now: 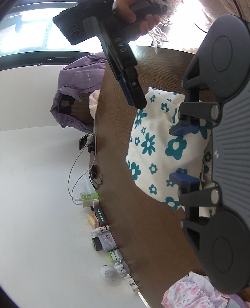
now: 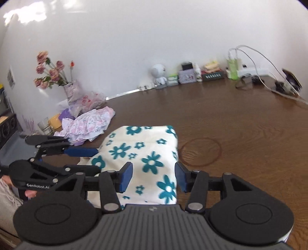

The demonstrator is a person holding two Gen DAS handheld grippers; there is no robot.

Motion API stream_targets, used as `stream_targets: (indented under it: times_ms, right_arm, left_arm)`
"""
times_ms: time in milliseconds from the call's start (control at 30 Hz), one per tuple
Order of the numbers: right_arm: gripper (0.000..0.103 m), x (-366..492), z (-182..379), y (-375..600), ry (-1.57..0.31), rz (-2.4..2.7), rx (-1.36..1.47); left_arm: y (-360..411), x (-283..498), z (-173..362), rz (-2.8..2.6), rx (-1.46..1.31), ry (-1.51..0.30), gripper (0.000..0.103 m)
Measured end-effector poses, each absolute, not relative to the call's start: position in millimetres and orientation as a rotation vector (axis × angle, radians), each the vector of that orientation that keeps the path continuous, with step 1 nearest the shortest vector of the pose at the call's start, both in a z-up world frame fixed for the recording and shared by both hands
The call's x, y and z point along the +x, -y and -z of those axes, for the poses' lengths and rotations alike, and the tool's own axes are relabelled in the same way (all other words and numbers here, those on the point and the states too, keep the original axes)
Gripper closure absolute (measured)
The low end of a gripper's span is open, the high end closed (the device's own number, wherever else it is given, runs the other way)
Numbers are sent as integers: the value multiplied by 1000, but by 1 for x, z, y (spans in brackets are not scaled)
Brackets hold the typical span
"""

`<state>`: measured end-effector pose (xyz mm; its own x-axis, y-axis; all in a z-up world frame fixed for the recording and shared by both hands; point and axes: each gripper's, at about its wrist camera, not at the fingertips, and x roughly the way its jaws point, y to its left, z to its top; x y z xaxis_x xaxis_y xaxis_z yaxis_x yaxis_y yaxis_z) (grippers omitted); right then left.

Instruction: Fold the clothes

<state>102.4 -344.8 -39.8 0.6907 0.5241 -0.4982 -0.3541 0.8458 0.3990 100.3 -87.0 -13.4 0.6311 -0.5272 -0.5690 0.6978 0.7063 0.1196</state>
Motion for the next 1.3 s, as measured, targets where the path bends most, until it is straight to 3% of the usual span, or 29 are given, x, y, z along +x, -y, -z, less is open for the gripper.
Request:
stream_targets:
  times_ms: [200,500,533,567,633,700,967,1300]
  right_arm:
    - [47,123,68,357,-738,-548,486]
    - [47,135,84,346,-749,-616,620]
    - [50,135,84,344,-746,-611,627]
    - [64,134,84,342,-743,-603,633]
    - [77,131,84,342,-724,-604,655]
    - [82,130,78,343,-706,-601,647]
    - [84,127,39,356,-689,-505,402]
    - [84,114,-16,295,-525,-313,-365]
  left_arm:
    - [78,102,23,731,335,-542,61]
    - [61,106,31,734,234,-551,60]
    - [60,106,31,731,220,-551,60]
    - [58,107,32,728,206,-551,60]
    - [58,106,30,721,200,-550,59]
    - [59,103,25,719,202,-544,59]
    - [67,100,20,709,276,-573,62]
    - [121,117,38,814,276,-653,65]
